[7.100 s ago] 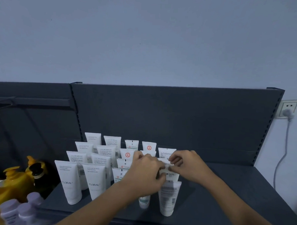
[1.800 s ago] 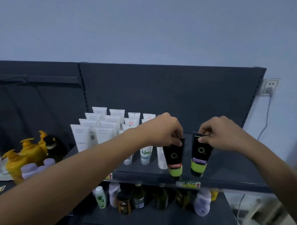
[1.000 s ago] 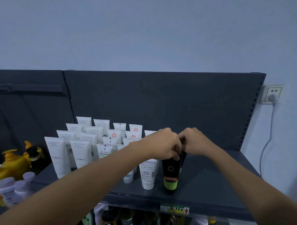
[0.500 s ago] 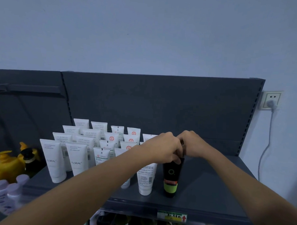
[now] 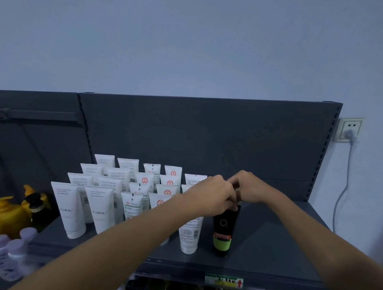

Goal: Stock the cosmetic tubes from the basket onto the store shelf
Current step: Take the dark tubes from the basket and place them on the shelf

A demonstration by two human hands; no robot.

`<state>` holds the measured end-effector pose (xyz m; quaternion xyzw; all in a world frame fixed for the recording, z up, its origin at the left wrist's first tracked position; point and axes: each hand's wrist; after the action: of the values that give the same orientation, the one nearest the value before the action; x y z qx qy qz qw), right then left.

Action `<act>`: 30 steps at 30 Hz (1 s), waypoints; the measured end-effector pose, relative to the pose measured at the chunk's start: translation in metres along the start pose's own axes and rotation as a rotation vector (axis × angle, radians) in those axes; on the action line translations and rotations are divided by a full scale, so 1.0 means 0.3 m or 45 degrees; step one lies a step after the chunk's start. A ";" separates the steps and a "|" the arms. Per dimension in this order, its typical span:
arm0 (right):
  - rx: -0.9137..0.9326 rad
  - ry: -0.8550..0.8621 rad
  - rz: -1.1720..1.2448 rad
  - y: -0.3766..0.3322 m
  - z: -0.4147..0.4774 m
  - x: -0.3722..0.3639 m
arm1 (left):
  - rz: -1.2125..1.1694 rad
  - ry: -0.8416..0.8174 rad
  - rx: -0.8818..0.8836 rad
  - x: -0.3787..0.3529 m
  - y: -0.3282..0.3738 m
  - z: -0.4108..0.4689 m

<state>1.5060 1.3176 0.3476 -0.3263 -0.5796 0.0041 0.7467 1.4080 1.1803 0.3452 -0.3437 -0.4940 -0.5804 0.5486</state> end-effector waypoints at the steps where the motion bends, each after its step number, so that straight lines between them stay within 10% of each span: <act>1: -0.007 -0.001 0.006 -0.001 -0.002 -0.001 | -0.004 0.006 0.006 -0.003 -0.002 0.000; 30: -0.015 0.353 -0.137 -0.229 -0.015 -0.009 | 0.089 0.275 0.114 0.273 -0.249 -0.199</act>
<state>1.4834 1.2603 0.3785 -0.2966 -0.4875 -0.0844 0.8169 1.3303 1.0926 0.3912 -0.2716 -0.4451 -0.5718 0.6333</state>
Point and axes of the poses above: each hand's wrist, its own z-axis towards the middle knuckle, its own x-axis out of the back of the hand, y = z × x, and after that the axes turned 8 degrees about y, right-handed
